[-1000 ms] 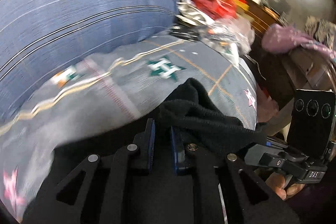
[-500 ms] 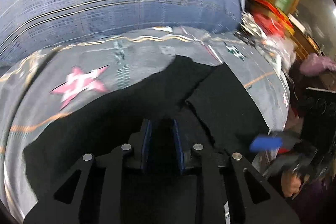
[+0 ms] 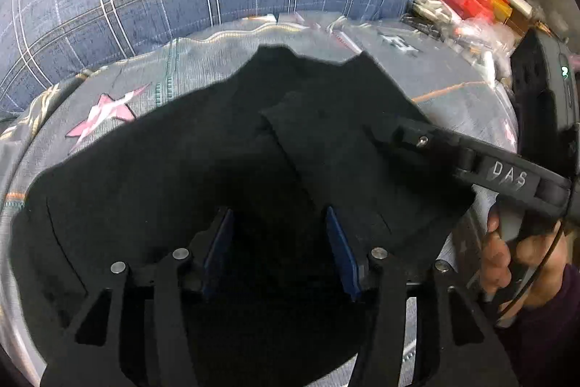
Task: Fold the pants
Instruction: 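Fold the held pants edge over onto the pants and release with the right gripper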
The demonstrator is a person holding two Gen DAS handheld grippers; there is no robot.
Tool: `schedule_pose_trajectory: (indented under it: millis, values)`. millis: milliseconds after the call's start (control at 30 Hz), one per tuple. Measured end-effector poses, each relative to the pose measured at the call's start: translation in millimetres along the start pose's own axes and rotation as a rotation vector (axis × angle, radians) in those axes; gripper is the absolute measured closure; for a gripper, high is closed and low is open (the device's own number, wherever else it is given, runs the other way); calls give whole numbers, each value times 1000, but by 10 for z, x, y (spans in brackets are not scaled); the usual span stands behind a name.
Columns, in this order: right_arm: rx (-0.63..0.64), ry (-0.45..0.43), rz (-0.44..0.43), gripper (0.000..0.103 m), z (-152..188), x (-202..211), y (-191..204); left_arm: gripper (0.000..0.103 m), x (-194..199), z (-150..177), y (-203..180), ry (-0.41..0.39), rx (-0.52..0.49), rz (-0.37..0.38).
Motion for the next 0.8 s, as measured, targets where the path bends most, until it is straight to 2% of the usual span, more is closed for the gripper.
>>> schedule_pose_trajectory:
  millis: [67,167,267,367,467,567,633,700,800]
  values:
    - [3,-20,-17,50,-57,49,17,51,80,2,45,-6,3,-25]
    - [-10,-68,-30,47,-161,112,65,51,307,-11,194,-76,33,-48]
    - [18,-88,-14,47,-271,58,223,51,531,53,432,-137,43,-117]
    - [50,-63,3,47,-285,-114,391,49,700,147,680,-176,60,-190]
    - [116,61,65,47,-110,-436,544,39,847,280,971,-207,93,-283]
    - [223,17,147,47,-111,-389,657,35,916,374,1264,-234,144,-358]
    - [236,-10,146,47,-101,-305,703,35,955,406,1427,-242,204,-371]
    - [256,-24,119,47,-72,-243,802,35,1014,401,1535,-257,265,-351]
    - [351,-60,131,47,-27,-165,1042,33,1098,387,1625,-290,289,-375]
Point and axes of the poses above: each gripper's, at about its wrist camera, not at the fingertips, and x roughly against the way its jaws point, y to its left, z to its underside, the point moved 9 cm from there along -x, roughly the way its jaws point, and after that the axes turned 5 degrees about x, right-handed, at the moved point
